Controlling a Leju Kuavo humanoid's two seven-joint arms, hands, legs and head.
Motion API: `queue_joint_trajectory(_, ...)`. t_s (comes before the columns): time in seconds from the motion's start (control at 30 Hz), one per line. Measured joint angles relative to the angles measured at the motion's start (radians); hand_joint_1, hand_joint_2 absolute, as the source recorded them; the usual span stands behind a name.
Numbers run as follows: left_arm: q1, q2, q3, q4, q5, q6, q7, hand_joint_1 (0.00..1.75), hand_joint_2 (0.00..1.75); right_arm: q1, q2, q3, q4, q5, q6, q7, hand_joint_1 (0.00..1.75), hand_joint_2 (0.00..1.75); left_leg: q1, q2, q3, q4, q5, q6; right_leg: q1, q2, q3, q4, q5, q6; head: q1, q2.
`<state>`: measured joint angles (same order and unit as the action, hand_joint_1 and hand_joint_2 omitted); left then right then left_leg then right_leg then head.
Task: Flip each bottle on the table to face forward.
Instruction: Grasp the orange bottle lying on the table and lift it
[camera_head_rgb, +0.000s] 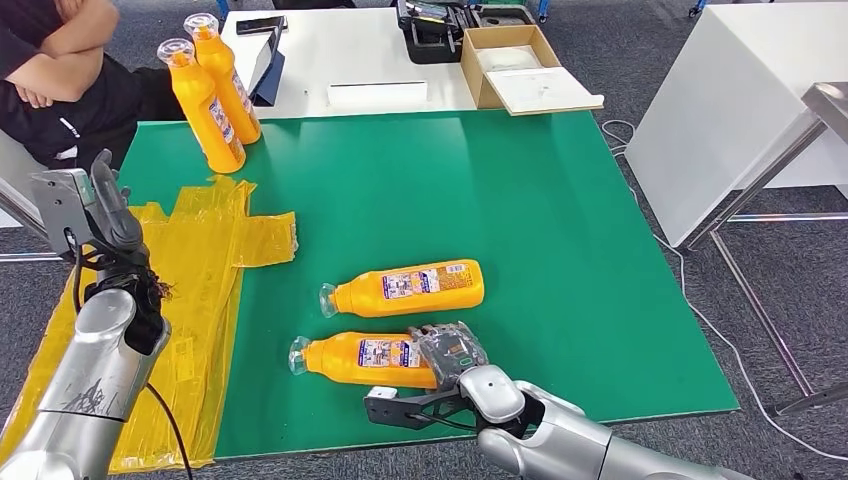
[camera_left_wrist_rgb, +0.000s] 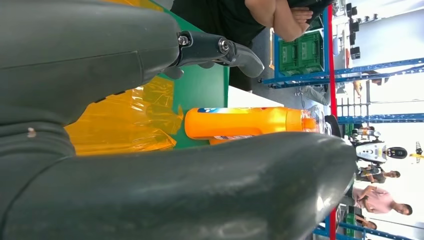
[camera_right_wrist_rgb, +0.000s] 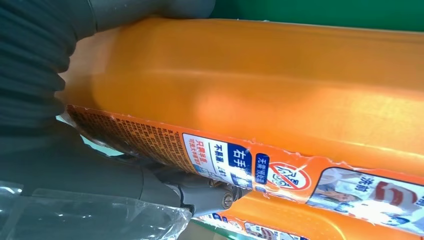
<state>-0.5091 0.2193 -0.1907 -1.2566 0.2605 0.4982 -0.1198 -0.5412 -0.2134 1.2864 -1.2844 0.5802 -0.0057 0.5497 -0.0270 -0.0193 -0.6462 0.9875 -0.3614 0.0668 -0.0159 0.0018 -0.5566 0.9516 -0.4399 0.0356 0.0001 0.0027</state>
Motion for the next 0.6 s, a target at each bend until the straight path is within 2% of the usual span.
queue_joint_trajectory(0.17, 0.003, 0.003, 0.000, -0.004, 0.007, 0.000, 0.000, 0.00, 0.00, 0.003, -0.001, -0.005, -0.008, -0.030, -0.034, 0.000, 1.75, 1.75, 0.000, 0.000, 0.000, 0.000, 0.000, 0.000, 0.000, 0.000, 0.000, 0.000, 0.000, 0.000, 0.000, 0.000)
queue_joint_trajectory(0.27, 0.011, 0.007, 0.000, -0.021, 0.024, -0.013, 0.006, 0.00, 0.00, 0.012, -0.004, -0.051, -0.041, -0.085, -0.079, -0.001, 1.75, 1.75, 0.000, 0.000, -0.001, 0.000, 0.000, 0.000, 0.000, 0.000, 0.000, 0.000, 0.000, 0.000, 0.000, 0.000)
queue_joint_trajectory(0.4, 0.017, 0.001, -0.009, -0.057, 0.099, -0.061, 0.062, 0.00, 0.00, 0.007, 0.016, -0.190, -0.081, -0.098, -0.158, -0.021, 1.75, 1.75, 0.000, 0.000, -0.001, 0.000, 0.000, 0.000, 0.000, 0.000, -0.001, 0.000, 0.000, 0.000, 0.000, 0.000)
queue_joint_trajectory(0.5, 0.015, -0.019, -0.041, -0.079, 0.195, -0.103, 0.102, 0.00, 0.00, 0.002, 0.050, -0.339, -0.114, -0.109, -0.205, -0.088, 1.75, 1.75, 0.000, -0.001, -0.002, 0.000, 0.001, 0.000, 0.000, -0.001, -0.001, 0.000, 0.000, 0.000, 0.000, 0.000)
queue_joint_trajectory(0.6, 0.015, -0.044, -0.080, -0.108, 0.249, -0.113, 0.105, 0.00, 1.31, 0.003, 0.076, -0.481, -0.175, -0.115, -0.268, -0.157, 1.75, 1.75, 0.000, -0.001, -0.002, 0.000, 0.001, 0.001, 0.000, -0.001, -0.001, 0.000, 0.001, 0.000, 0.000, 0.000)
